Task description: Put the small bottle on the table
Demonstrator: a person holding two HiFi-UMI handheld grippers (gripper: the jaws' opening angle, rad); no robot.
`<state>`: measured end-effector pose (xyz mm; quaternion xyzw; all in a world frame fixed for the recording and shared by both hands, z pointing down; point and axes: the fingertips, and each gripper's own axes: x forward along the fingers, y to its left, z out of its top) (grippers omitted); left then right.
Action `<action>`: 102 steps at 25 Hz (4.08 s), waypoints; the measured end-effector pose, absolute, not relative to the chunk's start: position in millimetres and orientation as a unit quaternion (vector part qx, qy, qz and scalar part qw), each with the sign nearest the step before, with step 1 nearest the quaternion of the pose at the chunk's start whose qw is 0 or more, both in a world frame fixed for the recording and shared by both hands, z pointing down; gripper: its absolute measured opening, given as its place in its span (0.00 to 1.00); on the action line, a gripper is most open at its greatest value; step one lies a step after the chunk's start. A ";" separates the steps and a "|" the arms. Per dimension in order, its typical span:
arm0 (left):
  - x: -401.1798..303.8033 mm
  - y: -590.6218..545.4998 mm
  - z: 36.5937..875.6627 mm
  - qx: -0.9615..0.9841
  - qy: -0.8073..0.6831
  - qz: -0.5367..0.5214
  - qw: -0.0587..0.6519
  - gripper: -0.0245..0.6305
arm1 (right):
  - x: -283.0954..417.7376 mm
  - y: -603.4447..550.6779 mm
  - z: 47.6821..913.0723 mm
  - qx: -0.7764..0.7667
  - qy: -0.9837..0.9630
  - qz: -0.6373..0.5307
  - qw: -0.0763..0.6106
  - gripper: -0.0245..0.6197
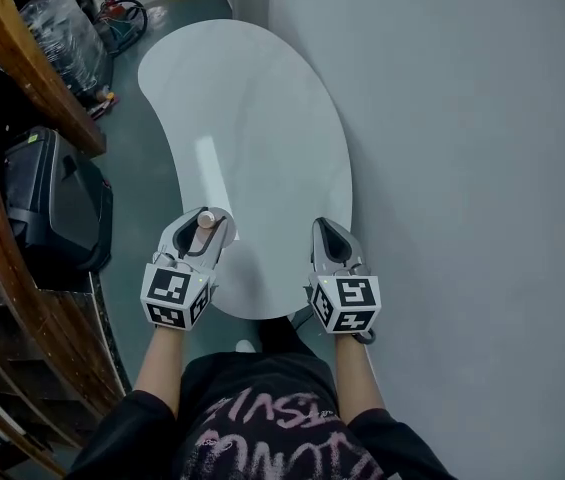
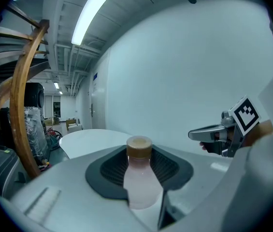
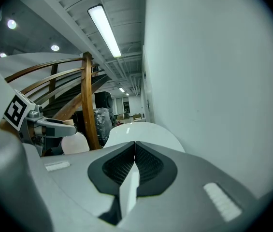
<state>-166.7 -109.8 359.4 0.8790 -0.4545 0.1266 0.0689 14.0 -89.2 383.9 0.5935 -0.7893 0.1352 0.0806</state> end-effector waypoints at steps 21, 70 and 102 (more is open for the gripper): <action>-109.9 -190.0 370.2 0.870 -0.463 0.152 0.077 0.26 | 70.7 -173.9 410.4 0.579 -0.794 0.169 0.083 0.05; -65.5 -261.3 427.9 0.885 -0.422 0.168 0.104 0.26 | 88.1 -223.4 459.6 0.585 -0.777 0.201 0.119 0.05; -7.6 -313.5 505.0 0.898 -0.378 0.193 0.119 0.26 | 120.9 -257.4 529.8 0.594 -0.752 0.256 0.126 0.05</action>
